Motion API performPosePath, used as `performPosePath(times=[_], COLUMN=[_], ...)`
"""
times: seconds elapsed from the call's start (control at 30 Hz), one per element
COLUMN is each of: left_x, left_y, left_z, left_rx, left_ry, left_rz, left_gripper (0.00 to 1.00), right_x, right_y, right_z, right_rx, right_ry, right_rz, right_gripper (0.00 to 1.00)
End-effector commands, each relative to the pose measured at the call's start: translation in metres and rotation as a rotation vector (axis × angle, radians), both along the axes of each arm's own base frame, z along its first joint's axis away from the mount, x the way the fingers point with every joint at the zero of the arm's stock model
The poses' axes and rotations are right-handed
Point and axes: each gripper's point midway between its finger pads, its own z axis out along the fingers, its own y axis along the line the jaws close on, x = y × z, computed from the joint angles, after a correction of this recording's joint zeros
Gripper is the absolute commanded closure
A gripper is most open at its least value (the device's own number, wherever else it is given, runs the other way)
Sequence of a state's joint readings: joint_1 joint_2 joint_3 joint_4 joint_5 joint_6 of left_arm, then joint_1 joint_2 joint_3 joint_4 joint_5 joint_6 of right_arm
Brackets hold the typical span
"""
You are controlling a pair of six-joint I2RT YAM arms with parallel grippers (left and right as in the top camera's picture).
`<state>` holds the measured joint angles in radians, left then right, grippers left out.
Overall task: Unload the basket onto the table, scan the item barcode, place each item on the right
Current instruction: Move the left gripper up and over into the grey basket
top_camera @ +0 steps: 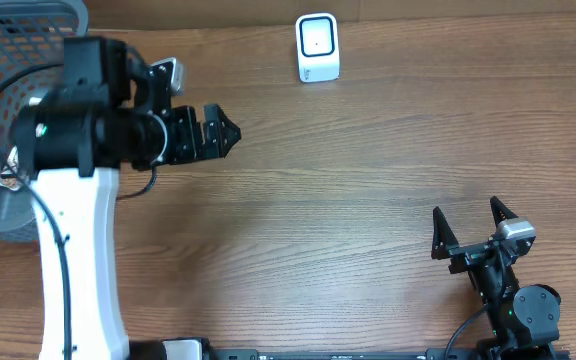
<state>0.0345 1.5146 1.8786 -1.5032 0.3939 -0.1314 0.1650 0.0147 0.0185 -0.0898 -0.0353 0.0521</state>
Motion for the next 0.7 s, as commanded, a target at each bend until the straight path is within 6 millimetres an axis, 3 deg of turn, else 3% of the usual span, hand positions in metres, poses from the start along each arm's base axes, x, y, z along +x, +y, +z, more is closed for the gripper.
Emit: performPosePath(times=[0.0,0.13,0.17,0.23,0.43,0.67], left_x=[0.014,0.026,0.03,0.034,0.049,0.074], left_y=[-0.004,-0.005,-0.005,-0.005,0.0,0.042], left_z=[-0.002,-0.014,-0.017,-0.02,-0.016,0.0], left_rx=[-0.021,-0.027,-0.031,-0.031,-0.031,-0.067], left_ry=[-0.005,0.026,0.029,0.032,-0.022,-0.096], left_rz=[-0.017,-0.018,-0.02,-0.019,0.005,0.204], left_gripper=[0.0,0.0,0.26,0.96,0.96,0.96], right_x=[0.0,0.0,0.0,0.0,0.0,0.0], right_y=[-0.002,-0.002,-0.002,-0.002,-0.002,-0.002], right_z=[-0.001,-0.001,-0.001,-0.001,-0.001,-0.001], right_rx=[0.0,0.0,0.0,0.0,0.0,0.0], right_ry=[-0.008,-0.008,-0.008,-0.008,-0.008,-0.008], right_rz=[-0.013,-0.013,-0.013,-0.013,-0.013,-0.013], right_gripper=[0.0,0.0,0.0,0.0,0.0,0.0])
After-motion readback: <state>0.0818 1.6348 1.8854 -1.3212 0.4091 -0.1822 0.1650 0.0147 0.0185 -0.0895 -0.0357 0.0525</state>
